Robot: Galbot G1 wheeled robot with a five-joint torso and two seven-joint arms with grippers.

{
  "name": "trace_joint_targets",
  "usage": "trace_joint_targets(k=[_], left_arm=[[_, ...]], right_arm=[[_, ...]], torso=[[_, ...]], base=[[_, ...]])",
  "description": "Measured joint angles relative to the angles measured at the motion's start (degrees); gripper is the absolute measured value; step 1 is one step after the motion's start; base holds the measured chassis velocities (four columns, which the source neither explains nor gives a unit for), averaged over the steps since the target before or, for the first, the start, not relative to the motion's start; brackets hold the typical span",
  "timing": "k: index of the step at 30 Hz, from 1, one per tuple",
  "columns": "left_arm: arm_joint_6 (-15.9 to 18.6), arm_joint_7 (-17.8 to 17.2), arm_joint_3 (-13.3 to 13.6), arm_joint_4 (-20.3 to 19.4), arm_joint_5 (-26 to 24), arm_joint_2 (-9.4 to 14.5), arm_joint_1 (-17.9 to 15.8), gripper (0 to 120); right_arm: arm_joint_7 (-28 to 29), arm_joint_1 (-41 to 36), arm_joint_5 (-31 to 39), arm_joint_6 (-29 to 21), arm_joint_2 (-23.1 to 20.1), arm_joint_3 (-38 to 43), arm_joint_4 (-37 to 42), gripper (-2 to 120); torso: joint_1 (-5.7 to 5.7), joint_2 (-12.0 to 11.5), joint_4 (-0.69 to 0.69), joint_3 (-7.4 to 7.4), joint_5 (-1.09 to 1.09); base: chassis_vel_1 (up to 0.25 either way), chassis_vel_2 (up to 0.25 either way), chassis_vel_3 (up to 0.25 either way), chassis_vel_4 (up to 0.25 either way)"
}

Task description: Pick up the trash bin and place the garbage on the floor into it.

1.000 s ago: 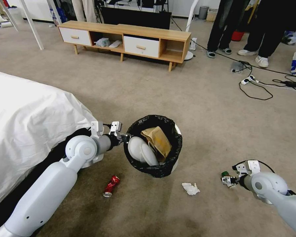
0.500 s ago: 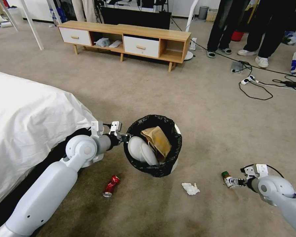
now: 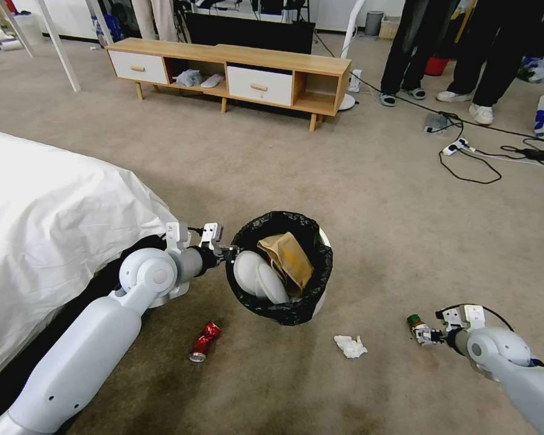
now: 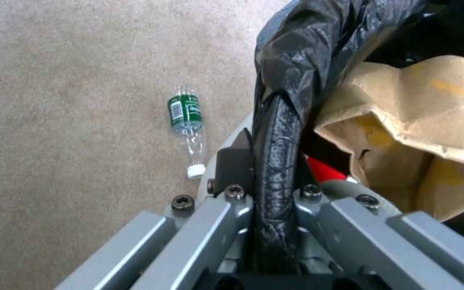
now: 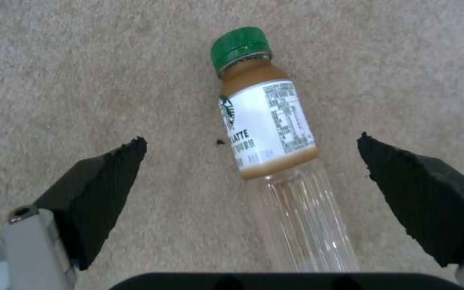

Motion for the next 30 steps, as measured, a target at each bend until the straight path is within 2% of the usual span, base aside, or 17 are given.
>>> trace_joint_targets(k=[17,30], left_arm=[[0.0,-0.1,-0.4,-0.9,0.0,0.8,0.7,2],[0.0,-0.4,-0.6,-2.0,0.1,1.4,1.4,2]], right_arm=[[-4.8,0.3,-5.4,5.5,3.0,0.6,-7.3,100],[-5.4,-0.1,-6.9,6.7,3.8,1.1,-8.1,96]], torso=[[0.00,0.0,0.00,0.00,0.00],[0.00,0.0,0.00,0.00,0.00]], base=[[0.000,0.000,0.000,0.000],[0.000,0.000,0.000,0.000]])
